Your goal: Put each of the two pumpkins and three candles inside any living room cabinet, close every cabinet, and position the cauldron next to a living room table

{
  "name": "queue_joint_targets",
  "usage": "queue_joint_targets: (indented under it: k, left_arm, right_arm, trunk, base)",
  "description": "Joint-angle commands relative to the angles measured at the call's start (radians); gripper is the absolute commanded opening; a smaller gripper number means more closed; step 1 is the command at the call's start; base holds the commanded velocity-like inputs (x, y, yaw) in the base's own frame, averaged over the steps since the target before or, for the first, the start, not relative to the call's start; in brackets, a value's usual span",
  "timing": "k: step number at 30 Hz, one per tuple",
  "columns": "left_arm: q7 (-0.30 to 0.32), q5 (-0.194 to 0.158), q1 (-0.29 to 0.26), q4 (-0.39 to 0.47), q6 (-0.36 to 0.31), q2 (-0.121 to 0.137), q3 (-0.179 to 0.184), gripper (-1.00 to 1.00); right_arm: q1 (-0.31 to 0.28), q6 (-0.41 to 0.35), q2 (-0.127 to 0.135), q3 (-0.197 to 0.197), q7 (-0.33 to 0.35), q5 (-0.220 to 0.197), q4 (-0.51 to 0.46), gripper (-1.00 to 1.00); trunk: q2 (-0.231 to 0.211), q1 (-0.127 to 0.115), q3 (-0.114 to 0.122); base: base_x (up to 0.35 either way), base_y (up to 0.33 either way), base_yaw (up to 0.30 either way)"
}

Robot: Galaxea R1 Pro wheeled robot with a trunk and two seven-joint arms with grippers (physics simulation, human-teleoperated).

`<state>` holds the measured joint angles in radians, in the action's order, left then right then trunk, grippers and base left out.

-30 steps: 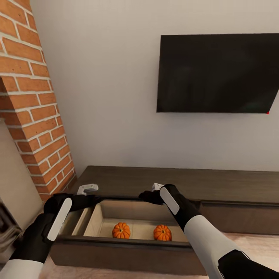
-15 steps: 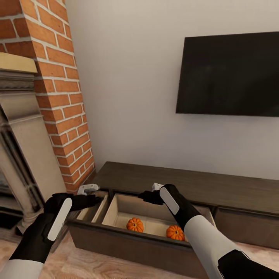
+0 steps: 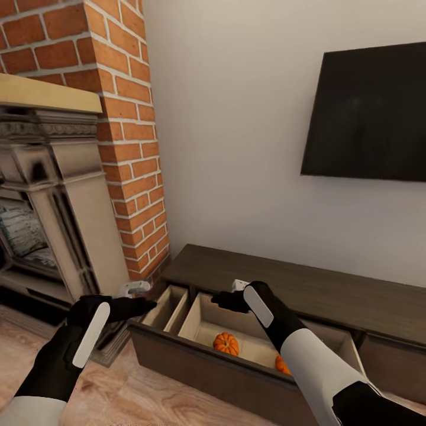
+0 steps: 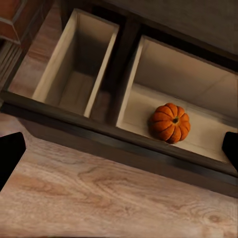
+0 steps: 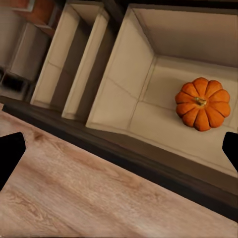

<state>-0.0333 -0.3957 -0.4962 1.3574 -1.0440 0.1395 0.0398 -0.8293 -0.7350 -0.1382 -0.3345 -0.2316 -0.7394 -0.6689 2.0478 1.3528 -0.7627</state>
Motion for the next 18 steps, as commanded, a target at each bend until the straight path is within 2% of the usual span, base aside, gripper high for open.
queue_joint_targets:
  k: [1, 12, 15, 18]
  left_arm:
    - [-0.003, -0.003, -0.001, 0.000, -0.003, 0.000, 0.002, 1.00]
    - [-0.003, -0.002, -0.001, 0.000, -0.003, 0.001, 0.003, 1.00]
    - [-0.003, -0.001, -0.001, 0.000, -0.003, 0.000, 0.003, 1.00]
    - [-0.003, -0.001, -0.001, 0.000, -0.003, 0.001, 0.003, 1.00]
  right_arm:
    - [-0.001, -0.001, 0.000, -0.003, -0.010, -0.011, -0.001, 1.00]
    - [-0.001, -0.001, 0.001, -0.004, -0.009, -0.011, -0.001, 1.00]
    - [-0.001, -0.001, 0.001, -0.003, -0.009, -0.011, -0.001, 1.00]
    - [-0.001, -0.001, 0.002, -0.003, -0.009, -0.011, -0.002, 1.00]
  trunk:
    - [0.001, 0.000, -0.001]
    - [0.001, 0.000, -0.001]
    - [0.001, 0.000, 0.000]
    - [0.001, 0.000, 0.002]
  base:
    - [0.000, 0.000, 0.284]
    - [-0.029, 0.000, 0.274]
    - [-0.245, 0.000, 0.097]
    - [-0.268, 0.000, -0.056]
